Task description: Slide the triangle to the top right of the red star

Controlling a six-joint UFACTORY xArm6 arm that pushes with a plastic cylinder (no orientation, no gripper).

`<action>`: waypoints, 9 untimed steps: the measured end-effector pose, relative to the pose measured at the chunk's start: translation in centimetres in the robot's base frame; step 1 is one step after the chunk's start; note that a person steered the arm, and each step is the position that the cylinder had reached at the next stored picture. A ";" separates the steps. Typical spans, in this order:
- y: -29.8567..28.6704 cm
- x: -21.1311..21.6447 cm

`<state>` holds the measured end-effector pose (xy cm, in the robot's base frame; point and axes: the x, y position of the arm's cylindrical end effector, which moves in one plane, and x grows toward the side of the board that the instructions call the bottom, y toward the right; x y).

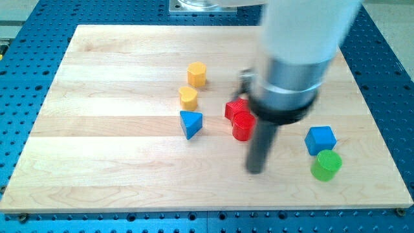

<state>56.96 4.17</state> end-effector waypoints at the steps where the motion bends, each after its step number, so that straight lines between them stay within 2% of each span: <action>1: -11.0 -2.8; 3: -8.2 -9.5; 4: -9.6 -9.3; 5: -7.7 -6.4; 6: -5.4 -5.4; 9: -2.1 -13.4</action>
<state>43.59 2.06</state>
